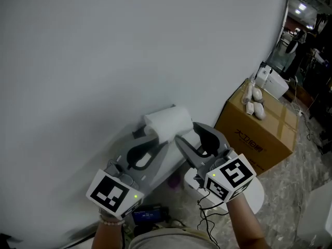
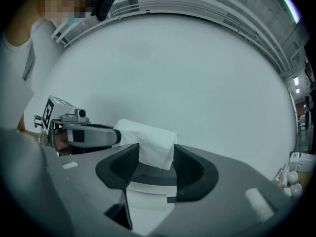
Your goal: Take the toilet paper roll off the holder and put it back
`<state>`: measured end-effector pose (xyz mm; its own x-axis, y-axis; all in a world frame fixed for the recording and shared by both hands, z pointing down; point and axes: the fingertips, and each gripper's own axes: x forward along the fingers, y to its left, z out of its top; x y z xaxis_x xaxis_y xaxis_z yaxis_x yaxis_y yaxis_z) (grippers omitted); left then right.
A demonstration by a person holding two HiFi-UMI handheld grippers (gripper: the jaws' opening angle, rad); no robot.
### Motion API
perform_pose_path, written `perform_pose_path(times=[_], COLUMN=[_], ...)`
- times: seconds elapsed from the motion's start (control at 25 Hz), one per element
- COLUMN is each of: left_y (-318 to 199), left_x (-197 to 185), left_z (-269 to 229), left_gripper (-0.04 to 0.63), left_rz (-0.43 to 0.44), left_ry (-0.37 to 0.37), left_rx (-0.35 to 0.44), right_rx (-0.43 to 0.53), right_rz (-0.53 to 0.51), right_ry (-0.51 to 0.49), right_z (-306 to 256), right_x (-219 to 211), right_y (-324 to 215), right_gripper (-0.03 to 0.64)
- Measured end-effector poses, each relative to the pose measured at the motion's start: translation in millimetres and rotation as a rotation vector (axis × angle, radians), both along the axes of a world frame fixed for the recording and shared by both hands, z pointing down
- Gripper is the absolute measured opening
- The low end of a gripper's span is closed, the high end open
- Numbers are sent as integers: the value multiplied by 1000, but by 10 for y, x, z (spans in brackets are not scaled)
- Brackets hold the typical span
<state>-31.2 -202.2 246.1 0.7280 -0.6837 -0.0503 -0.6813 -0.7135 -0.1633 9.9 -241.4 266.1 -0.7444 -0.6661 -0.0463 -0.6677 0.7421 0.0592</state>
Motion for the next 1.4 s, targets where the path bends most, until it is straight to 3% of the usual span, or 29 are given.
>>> perform_pose_path(times=[0.64, 1.08, 1.4], left_y=[-203, -317, -218], left_x=[-193, -181, -215], left_z=[293, 504, 444], left_gripper=[52, 64, 150], left_rz=[-150, -155, -103], left_ry=[21, 16, 1], left_rx=[-79, -133, -146], right_rx=[-70, -78, -78], right_rz=[-40, -9, 29], right_ry=[20, 11, -7], right_z=[271, 368, 295], right_x=[-60, 38, 6], right_y=[-129, -143, -13], right_gripper=[221, 221, 221])
